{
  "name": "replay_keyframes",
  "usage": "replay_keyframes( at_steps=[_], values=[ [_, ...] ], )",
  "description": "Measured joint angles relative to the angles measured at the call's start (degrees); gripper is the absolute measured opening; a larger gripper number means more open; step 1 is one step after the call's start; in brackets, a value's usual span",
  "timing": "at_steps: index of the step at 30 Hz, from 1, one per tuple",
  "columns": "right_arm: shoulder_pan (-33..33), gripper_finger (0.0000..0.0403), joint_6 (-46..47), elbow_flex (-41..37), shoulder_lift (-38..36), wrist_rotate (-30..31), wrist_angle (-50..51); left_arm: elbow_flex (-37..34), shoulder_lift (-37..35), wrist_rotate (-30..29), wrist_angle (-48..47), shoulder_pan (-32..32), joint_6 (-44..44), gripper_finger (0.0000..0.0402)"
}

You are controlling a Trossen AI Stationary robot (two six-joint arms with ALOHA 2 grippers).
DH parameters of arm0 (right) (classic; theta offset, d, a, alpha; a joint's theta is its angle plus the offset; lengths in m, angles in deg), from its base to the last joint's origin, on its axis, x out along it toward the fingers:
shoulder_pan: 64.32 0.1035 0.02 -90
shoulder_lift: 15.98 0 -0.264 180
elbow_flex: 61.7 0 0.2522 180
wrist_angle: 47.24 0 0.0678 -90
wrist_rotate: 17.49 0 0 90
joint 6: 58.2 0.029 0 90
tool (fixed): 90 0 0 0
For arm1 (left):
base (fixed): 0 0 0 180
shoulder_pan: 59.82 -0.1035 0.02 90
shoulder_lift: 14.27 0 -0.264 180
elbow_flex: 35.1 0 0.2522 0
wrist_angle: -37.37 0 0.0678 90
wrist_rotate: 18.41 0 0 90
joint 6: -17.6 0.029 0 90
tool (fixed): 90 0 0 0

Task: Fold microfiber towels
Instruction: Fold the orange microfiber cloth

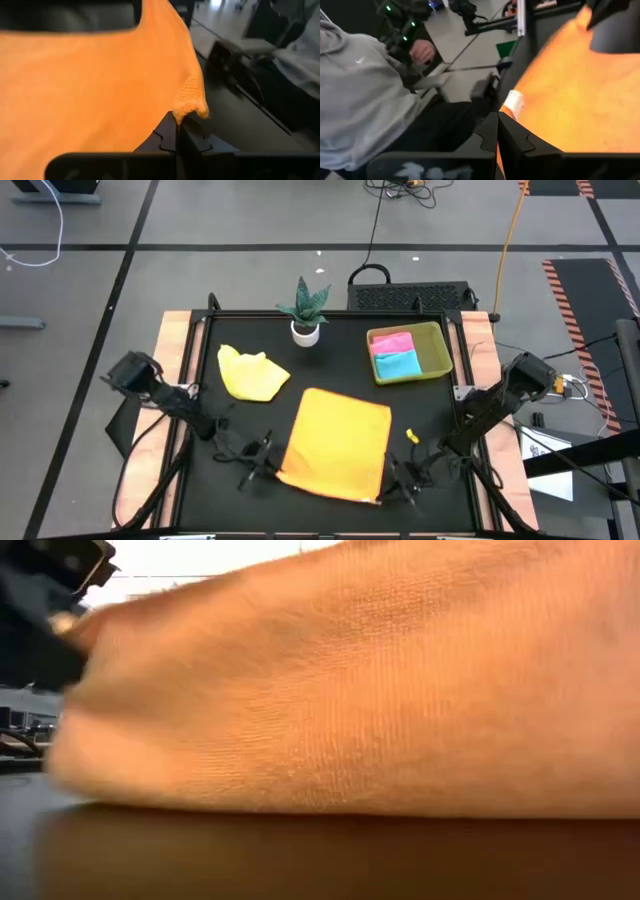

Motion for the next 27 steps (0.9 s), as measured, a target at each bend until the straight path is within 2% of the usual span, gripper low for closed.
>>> replay_keyframes(
  at_steps=[4, 9, 14, 19, 23, 27],
  values=[
    [0.3, 0.0000, -1.5, 3.0, 0.2, 0.9, 3.2, 2.5, 2.5, -0.5, -1.3, 2.4, -2.4, 0.0005],
    [2.0, 0.0000, -6.8, 4.9, -4.3, 14.0, 11.4, 4.5, -1.1, -11.7, -3.0, 1.8, -1.1, 0.0005],
    [4.0, 0.0000, -6.6, 4.8, -10.8, 31.2, 24.5, 4.9, -9.6, -18.7, -11.5, -4.0, 4.5, 0.0005],
    [2.8, 0.0000, -1.0, 4.3, -12.9, 40.1, 33.7, 4.9, -12.0, -19.7, -17.1, -13.4, 9.1, 0.0004],
    [1.5, 0.0000, 3.9, 2.0, -12.9, 41.6, 33.9, 5.0, -10.0, -19.5, -16.3, -19.4, 8.9, 0.0004],
    [0.9, 0.0000, 8.5, -0.3, -12.9, 42.3, 34.5, 4.9, -8.5, -19.2, -14.9, -22.1, 8.7, 0.0004]
  ],
)
